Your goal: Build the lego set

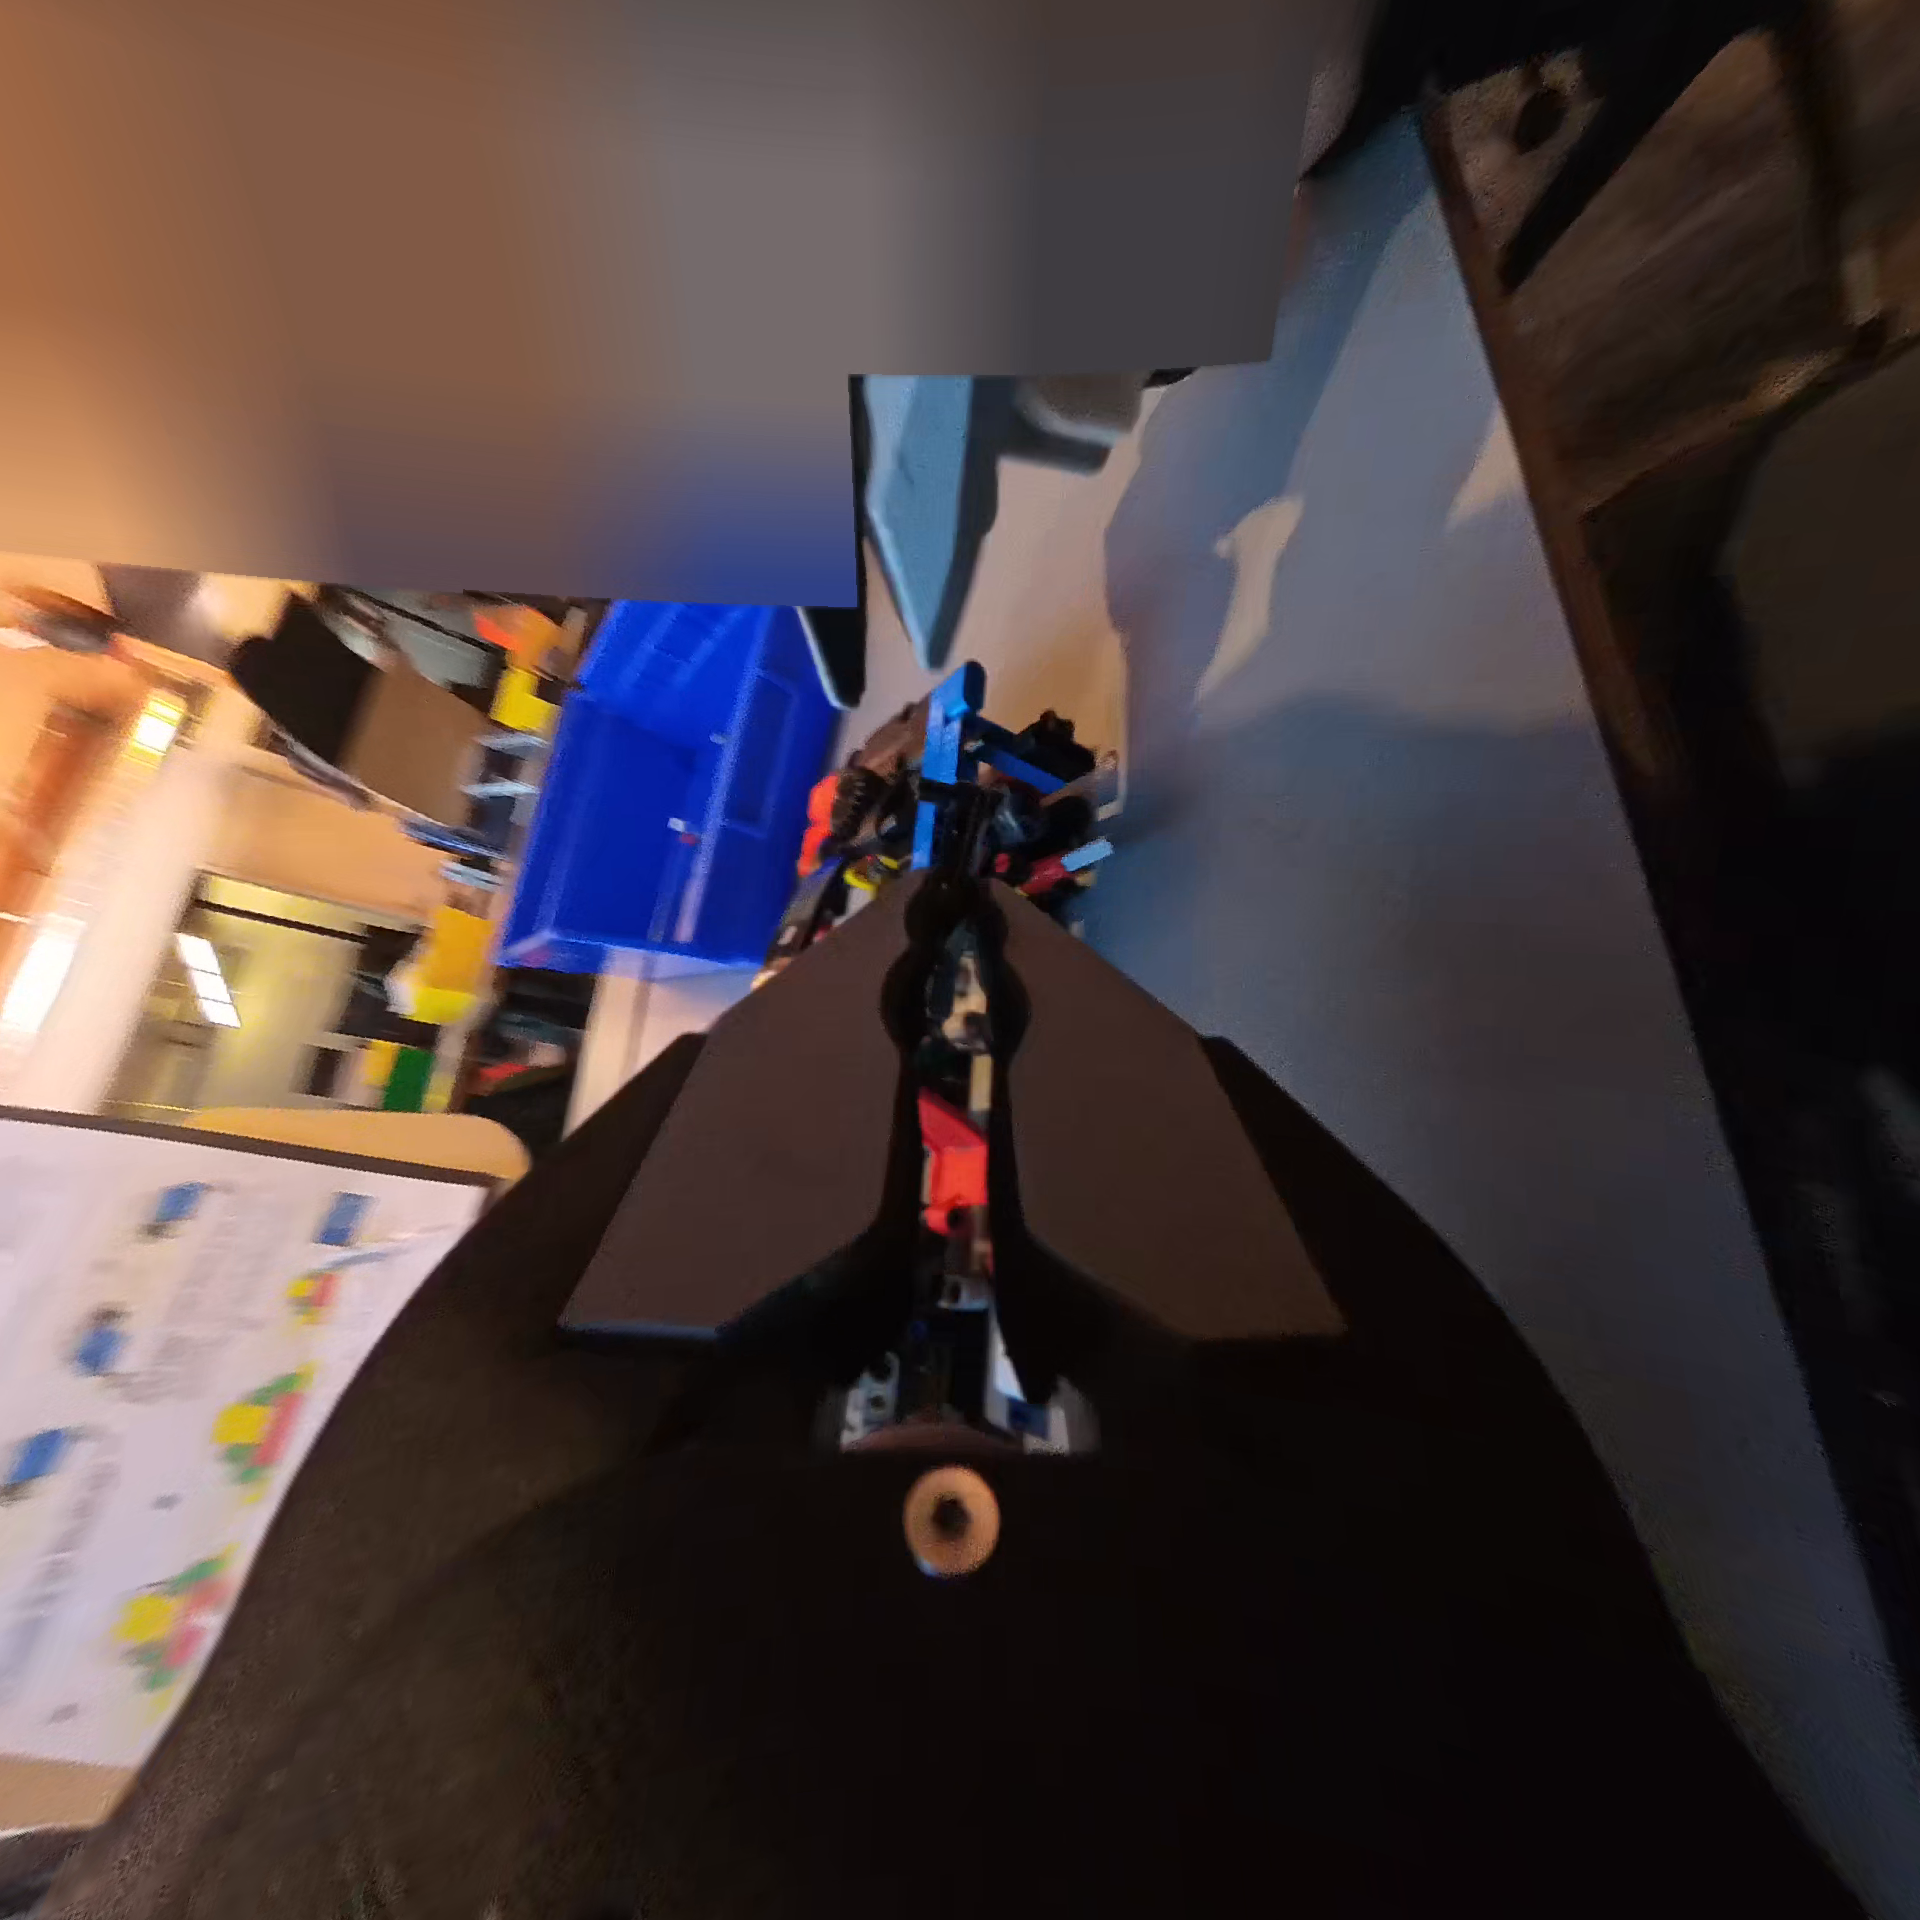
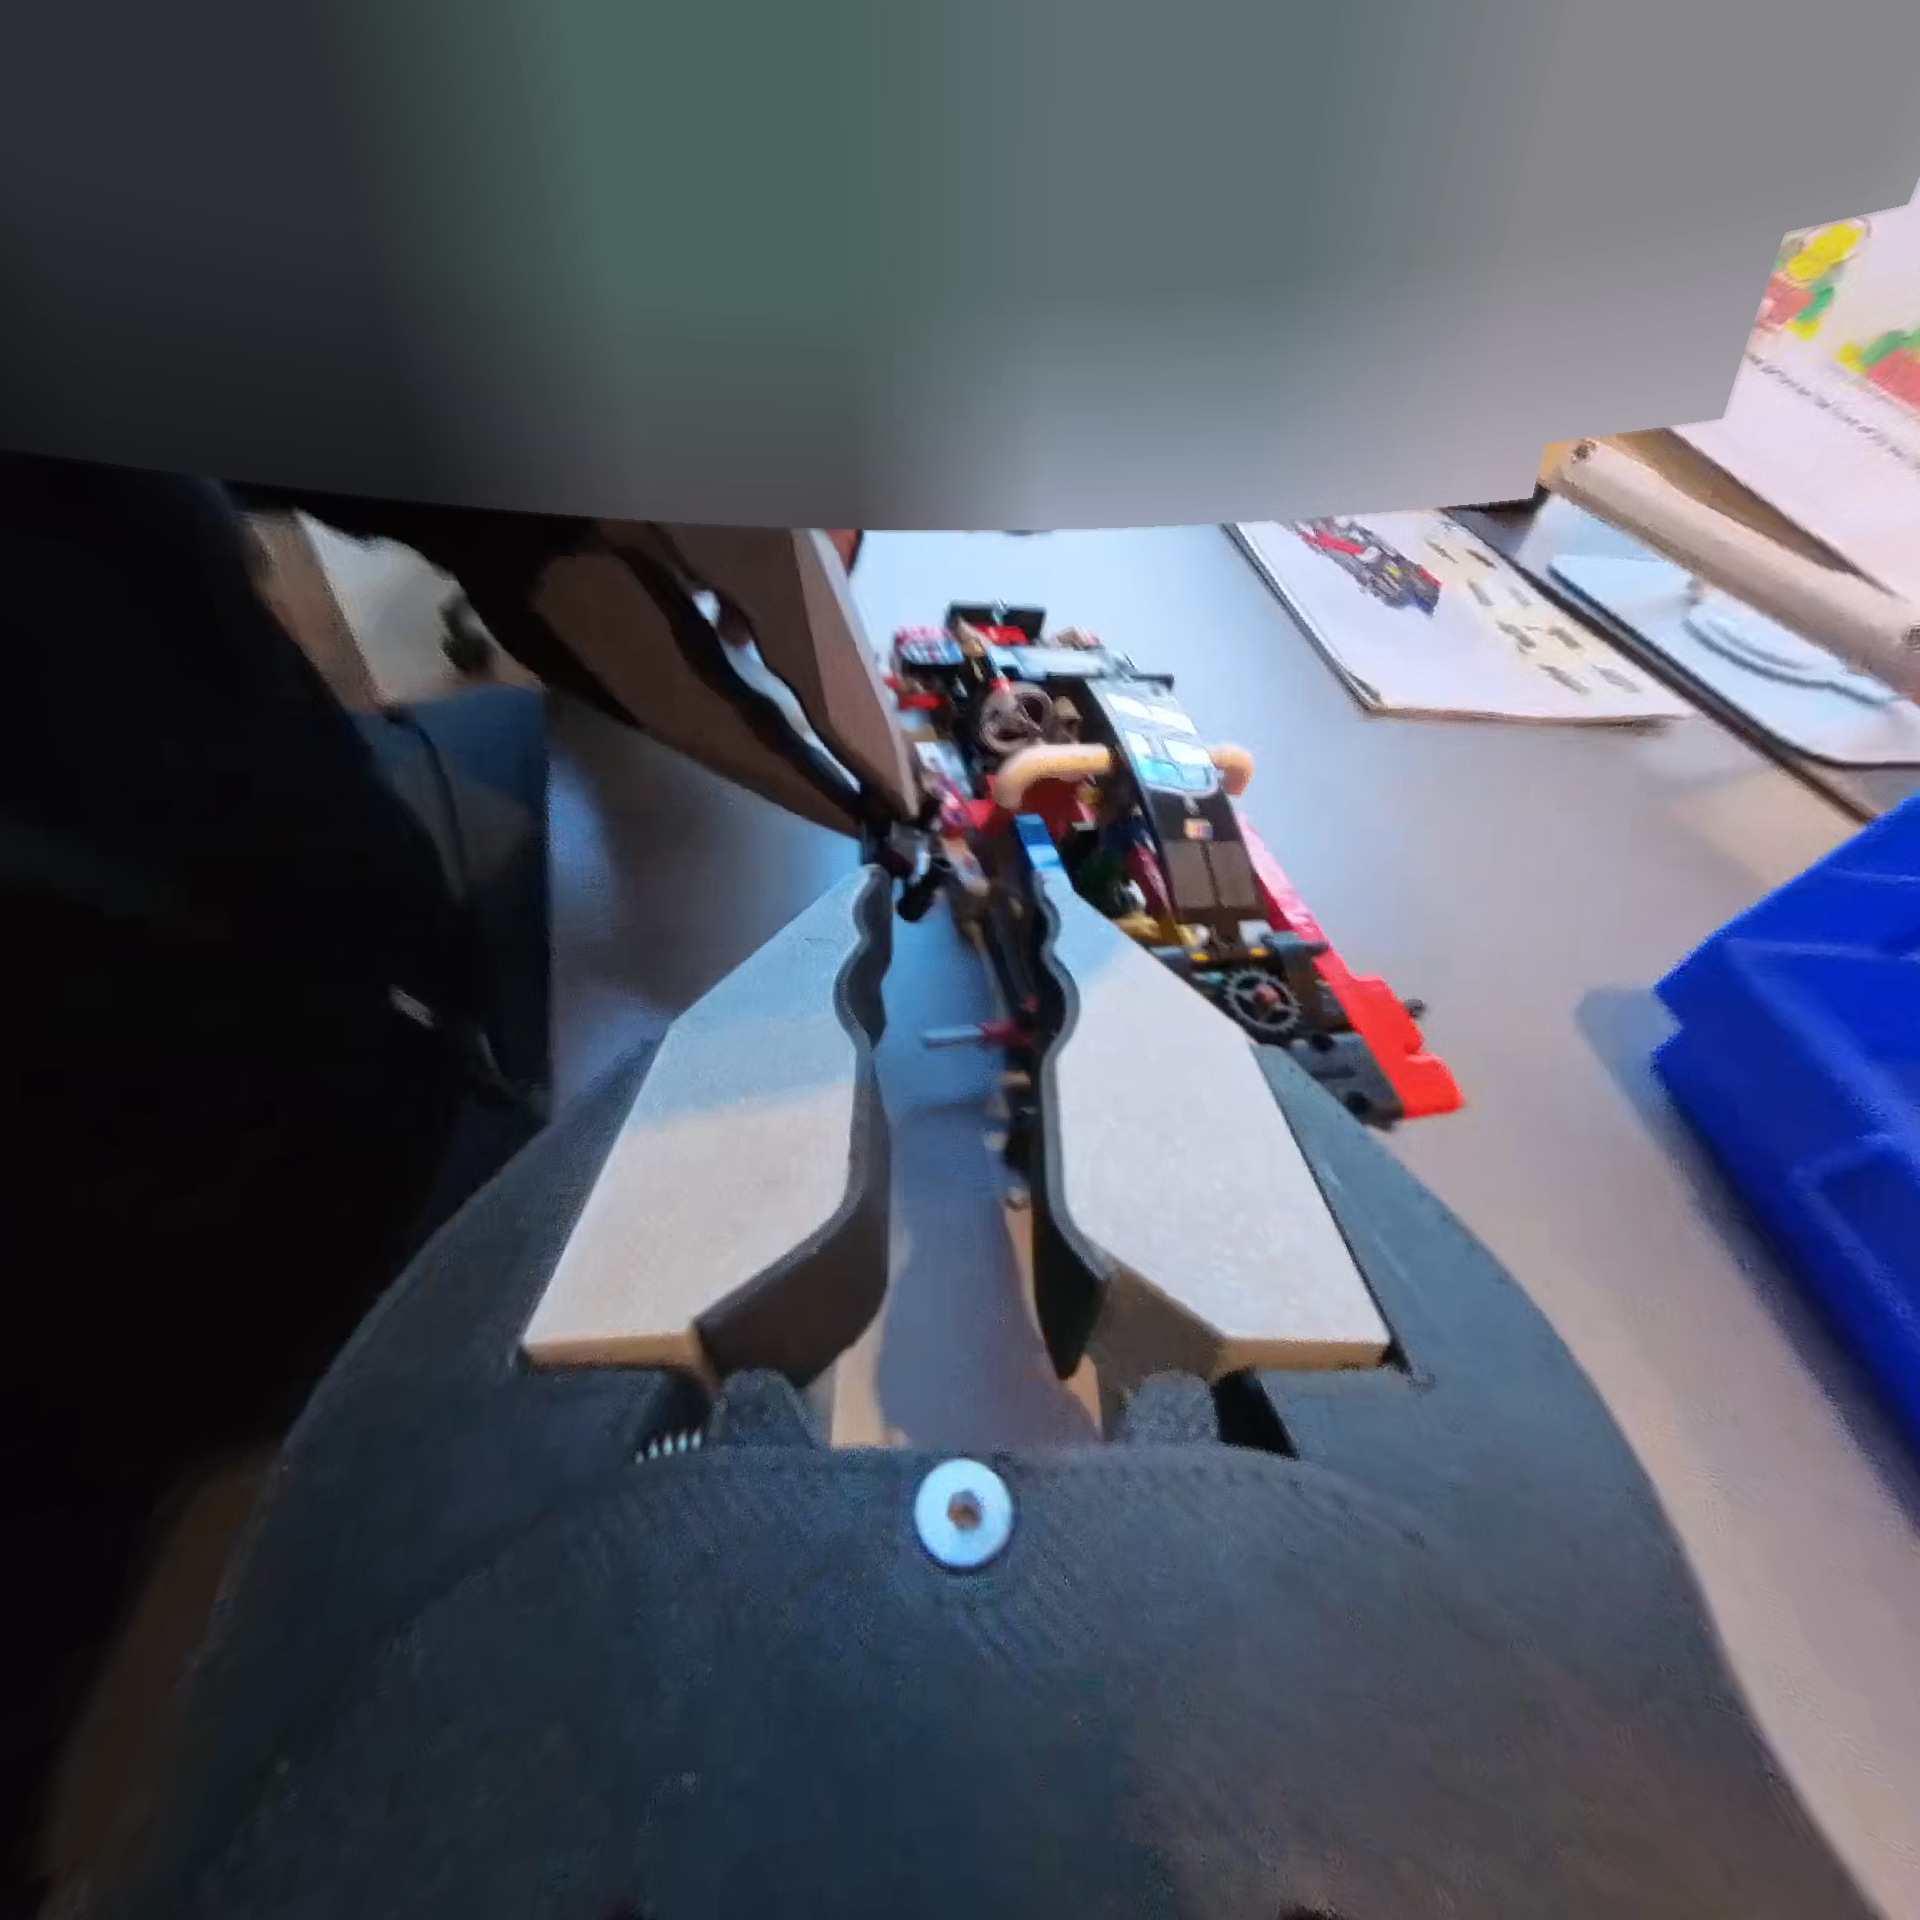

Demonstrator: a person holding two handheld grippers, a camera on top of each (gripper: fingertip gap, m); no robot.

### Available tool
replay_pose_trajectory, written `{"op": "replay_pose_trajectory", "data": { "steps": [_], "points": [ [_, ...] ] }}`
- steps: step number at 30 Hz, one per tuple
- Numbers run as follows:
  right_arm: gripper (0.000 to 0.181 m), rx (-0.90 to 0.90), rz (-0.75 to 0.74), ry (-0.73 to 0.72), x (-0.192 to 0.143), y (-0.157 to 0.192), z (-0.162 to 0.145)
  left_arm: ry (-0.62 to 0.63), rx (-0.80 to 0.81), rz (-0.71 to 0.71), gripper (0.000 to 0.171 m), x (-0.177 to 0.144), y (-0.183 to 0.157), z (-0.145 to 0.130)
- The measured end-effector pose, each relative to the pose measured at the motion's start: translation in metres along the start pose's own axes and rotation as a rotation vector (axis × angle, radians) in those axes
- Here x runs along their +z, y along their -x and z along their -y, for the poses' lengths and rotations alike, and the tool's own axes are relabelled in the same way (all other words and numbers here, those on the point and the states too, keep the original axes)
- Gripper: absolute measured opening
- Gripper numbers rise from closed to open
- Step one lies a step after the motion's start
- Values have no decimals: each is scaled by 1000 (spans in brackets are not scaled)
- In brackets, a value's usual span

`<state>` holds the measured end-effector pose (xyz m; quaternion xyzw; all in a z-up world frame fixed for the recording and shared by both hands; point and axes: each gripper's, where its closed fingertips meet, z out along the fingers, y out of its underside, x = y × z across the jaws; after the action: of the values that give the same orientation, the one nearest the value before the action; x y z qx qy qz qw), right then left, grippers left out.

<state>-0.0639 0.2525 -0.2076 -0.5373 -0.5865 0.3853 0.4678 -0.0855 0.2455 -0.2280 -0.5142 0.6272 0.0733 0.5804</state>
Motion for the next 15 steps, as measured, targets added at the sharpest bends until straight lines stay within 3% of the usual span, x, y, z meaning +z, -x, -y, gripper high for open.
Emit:
{"op": "replay_pose_trajectory", "data": {
  "steps": [2, 9, 15],
  "points": [
    [22, 38, 8, -58, -4, 4, 9, -4, 90, 64, 1, -1, 0, 1],
    [21, 100, 54, 12, 12, 16, 4, -54, 229, 187, 0, -9, 7, 16],
    [2, 192, 99, -9, 16, 19, 13, -67, 286, 213, 1, -13, 7, 21]
  ]
}}
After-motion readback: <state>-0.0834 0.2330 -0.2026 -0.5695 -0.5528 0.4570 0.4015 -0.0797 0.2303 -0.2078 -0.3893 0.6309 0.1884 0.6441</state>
